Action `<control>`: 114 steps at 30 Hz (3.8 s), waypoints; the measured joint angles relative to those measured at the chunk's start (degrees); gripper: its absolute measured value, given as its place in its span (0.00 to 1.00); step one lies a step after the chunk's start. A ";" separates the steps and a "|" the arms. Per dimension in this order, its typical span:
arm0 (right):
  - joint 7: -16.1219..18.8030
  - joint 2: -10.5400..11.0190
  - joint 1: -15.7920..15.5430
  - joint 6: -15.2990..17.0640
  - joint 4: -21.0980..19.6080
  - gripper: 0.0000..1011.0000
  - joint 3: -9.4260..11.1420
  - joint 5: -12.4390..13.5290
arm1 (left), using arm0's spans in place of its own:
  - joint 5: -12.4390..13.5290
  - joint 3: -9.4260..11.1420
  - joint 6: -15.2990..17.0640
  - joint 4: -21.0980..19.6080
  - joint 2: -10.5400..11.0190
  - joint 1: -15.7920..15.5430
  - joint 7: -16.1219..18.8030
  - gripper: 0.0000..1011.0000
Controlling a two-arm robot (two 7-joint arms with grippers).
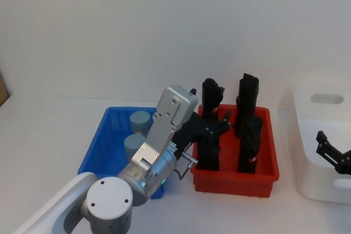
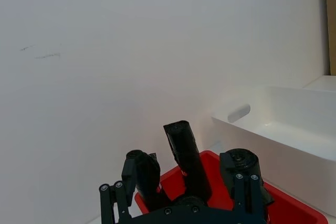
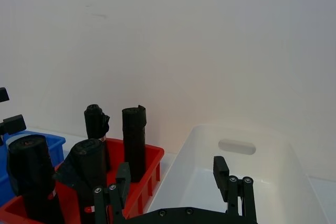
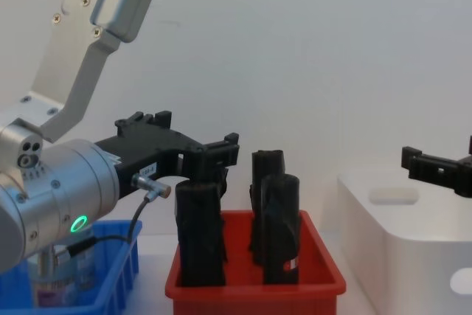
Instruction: Pick the cotton swabs from the blue box and place them into the white box.
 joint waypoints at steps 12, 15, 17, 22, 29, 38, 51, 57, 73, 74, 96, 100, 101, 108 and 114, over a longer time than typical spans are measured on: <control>0.00 0.00 0.00 0.00 0.00 0.99 0.00 0.00 | 0.00 0.00 0.00 0.00 0.00 0.00 0.00 0.99; 0.00 0.00 0.00 0.00 0.00 0.99 0.00 0.00 | 0.00 0.00 0.00 0.00 0.00 0.00 0.00 0.99; 0.00 0.00 0.00 0.00 0.00 0.99 0.00 0.00 | 0.00 0.00 0.00 0.00 0.00 0.00 0.00 0.99; 0.00 0.00 0.00 0.00 0.00 0.99 0.00 0.00 | 0.00 0.00 0.00 0.00 0.00 0.00 0.00 0.99; 0.00 0.00 0.00 0.00 0.00 0.99 0.00 0.00 | 0.00 0.00 0.00 0.00 0.00 0.00 0.00 0.99; 0.00 0.00 0.00 0.00 0.00 0.99 0.00 0.00 | 0.00 0.00 0.00 0.00 0.00 0.00 0.00 0.99; 0.00 0.00 0.00 0.00 0.00 0.99 0.00 0.00 | 0.00 0.00 0.00 0.00 0.00 0.00 0.00 0.99; 0.00 0.00 0.00 0.00 0.00 0.99 0.00 0.00 | 0.00 0.00 0.00 0.00 0.00 0.00 0.00 0.99; 0.08 0.00 0.04 0.03 0.00 0.99 0.00 0.00 | 0.00 0.00 0.00 0.00 0.00 0.00 0.00 0.99; 0.19 0.00 0.09 0.07 0.00 0.99 0.00 0.00 | 0.00 0.00 0.00 0.00 0.00 0.00 0.00 0.99; 11.19 0.25 3.50 11.15 0.32 0.99 -0.57 0.56 | 0.00 0.00 0.00 0.00 0.00 0.00 0.00 0.99; 12.55 -0.37 4.70 14.99 0.43 0.99 -1.11 -0.04 | 0.00 0.00 0.00 0.00 0.00 0.00 0.00 0.99; 12.76 -0.74 5.17 16.00 0.60 0.99 -1.39 -0.34 | 0.00 0.00 0.00 0.00 0.00 0.00 0.00 0.99; 12.17 -3.06 7.12 19.00 1.66 0.99 -2.95 -2.37 | 0.00 0.00 0.00 0.00 0.00 0.00 0.00 0.99; 10.68 -5.19 8.62 20.66 2.85 0.99 -4.17 -4.02 | 0.00 0.00 0.00 0.00 0.00 0.00 0.00 0.99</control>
